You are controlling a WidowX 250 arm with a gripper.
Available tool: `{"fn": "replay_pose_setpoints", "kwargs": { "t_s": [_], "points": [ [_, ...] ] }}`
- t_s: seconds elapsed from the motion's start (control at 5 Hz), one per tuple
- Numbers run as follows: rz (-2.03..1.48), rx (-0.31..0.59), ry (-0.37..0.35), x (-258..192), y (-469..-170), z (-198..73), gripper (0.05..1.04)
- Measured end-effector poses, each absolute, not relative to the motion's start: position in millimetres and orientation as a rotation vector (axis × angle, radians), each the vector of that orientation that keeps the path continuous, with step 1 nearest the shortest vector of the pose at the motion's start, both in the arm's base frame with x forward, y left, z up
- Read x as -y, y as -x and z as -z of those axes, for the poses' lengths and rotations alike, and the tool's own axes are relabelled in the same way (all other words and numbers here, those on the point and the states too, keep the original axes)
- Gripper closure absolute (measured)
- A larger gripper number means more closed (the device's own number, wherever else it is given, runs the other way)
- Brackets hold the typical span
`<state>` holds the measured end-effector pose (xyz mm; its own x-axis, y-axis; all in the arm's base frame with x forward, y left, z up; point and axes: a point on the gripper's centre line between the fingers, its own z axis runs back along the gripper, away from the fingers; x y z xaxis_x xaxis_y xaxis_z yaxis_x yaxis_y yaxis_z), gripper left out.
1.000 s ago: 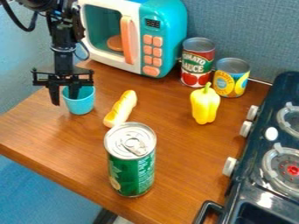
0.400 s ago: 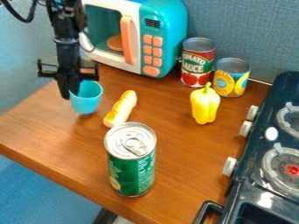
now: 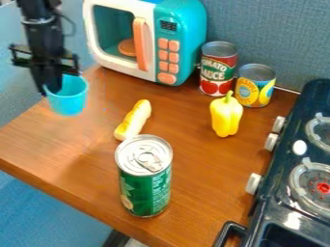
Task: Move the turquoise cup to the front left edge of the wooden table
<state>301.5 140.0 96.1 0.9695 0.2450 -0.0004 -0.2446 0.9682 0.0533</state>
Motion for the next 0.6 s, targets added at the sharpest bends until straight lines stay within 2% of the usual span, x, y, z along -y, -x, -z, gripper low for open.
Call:
{"fn": "replay_pose_setpoints", "kwargs": {
  "t_s": [0.2, 0.4, 0.6],
  "points": [
    [-0.156, -0.113, -0.034, -155, -278, -93, 0.990],
    [-0.047, -0.229, -0.020, -169, -262, -71, 0.990],
    [0.020, -0.248, -0.080, -180, -260, -52, 0.990]
  ]
}}
